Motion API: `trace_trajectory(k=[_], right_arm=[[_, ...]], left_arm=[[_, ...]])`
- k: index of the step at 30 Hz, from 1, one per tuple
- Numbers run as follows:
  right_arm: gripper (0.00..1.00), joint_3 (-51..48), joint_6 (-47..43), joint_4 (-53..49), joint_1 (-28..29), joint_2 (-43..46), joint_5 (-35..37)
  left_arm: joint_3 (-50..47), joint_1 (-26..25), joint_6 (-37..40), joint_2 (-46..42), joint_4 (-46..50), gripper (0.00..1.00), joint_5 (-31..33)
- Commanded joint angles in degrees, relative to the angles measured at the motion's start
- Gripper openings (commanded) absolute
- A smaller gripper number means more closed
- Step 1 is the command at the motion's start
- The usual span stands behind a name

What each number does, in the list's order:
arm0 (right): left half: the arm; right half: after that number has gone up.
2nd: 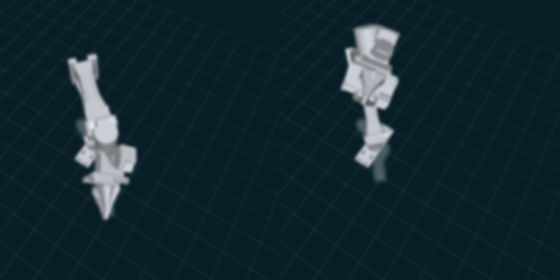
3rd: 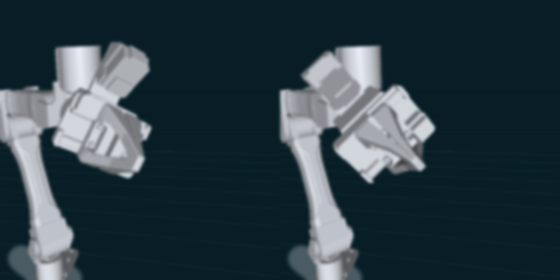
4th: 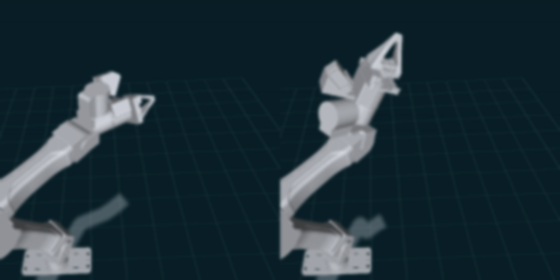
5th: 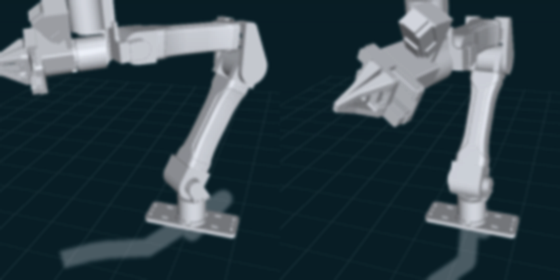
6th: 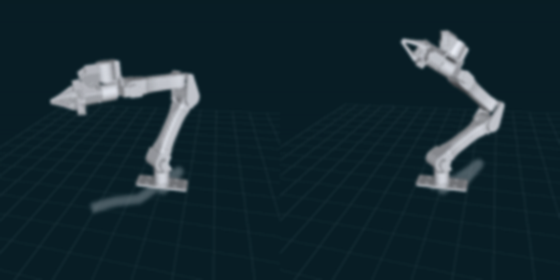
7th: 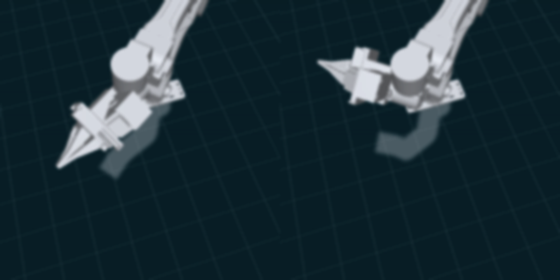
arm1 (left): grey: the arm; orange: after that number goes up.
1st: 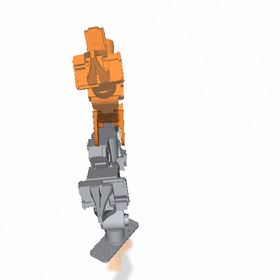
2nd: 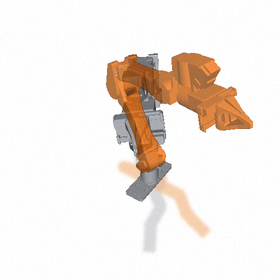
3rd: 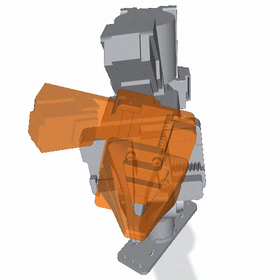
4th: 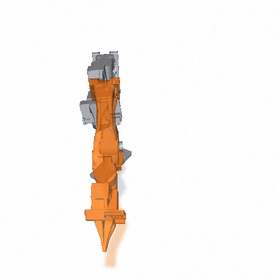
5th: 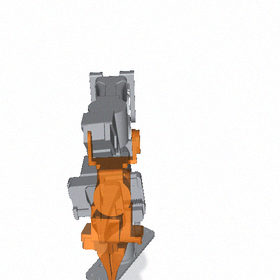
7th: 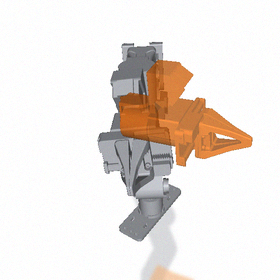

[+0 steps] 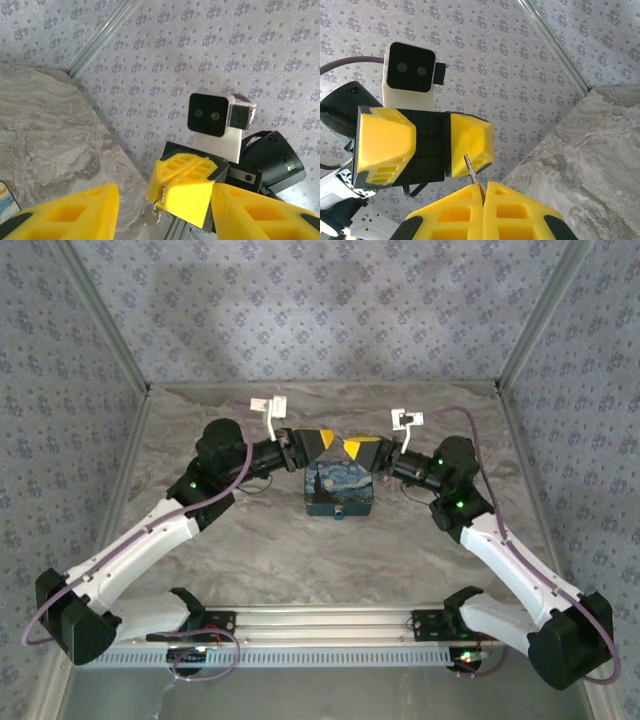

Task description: Unlock a padlock with a key

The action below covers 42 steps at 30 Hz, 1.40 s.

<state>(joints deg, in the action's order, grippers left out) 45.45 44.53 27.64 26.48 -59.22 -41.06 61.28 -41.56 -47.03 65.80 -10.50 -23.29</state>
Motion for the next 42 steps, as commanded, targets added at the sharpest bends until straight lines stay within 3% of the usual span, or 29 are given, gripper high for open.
trace_trajectory(k=[1, 12, 21, 28, 36, 42], right_arm=[[0.0, -0.12, -1.0, 0.05, -0.25, 1.11, 0.61], [0.0, 2.07, -12.91, -9.63, 1.28, 5.87, 4.01], [0.0, 2.51, -15.98, -21.99, -3.28, 6.13, 8.38], [0.0, 2.24, -21.74, -35.18, -7.56, 5.37, 22.73], [0.0, -0.06, -24.41, -38.45, -8.32, -1.22, 41.38], [0.0, 0.49, -24.1, -36.67, -6.21, -11.77, 49.27]], left_arm=[[-0.01, 0.34, 0.74, -1.55, -0.19, 0.52, 0.4], [-2.76, 1.04, 0.62, -3.45, 0.45, 0.54, 1.93], [-8.08, -0.87, 2.75, -2.64, 14.19, 0.58, 9.64], [-20.03, -6.51, -1.36, -2.62, 12.24, 0.62, 19.72], [-22.88, -5.99, -2.72, -1.51, 14.71, 0.69, 28.56], [-21.92, 1.41, -3.27, 4.18, 11.24, 0.73, 23.33]])
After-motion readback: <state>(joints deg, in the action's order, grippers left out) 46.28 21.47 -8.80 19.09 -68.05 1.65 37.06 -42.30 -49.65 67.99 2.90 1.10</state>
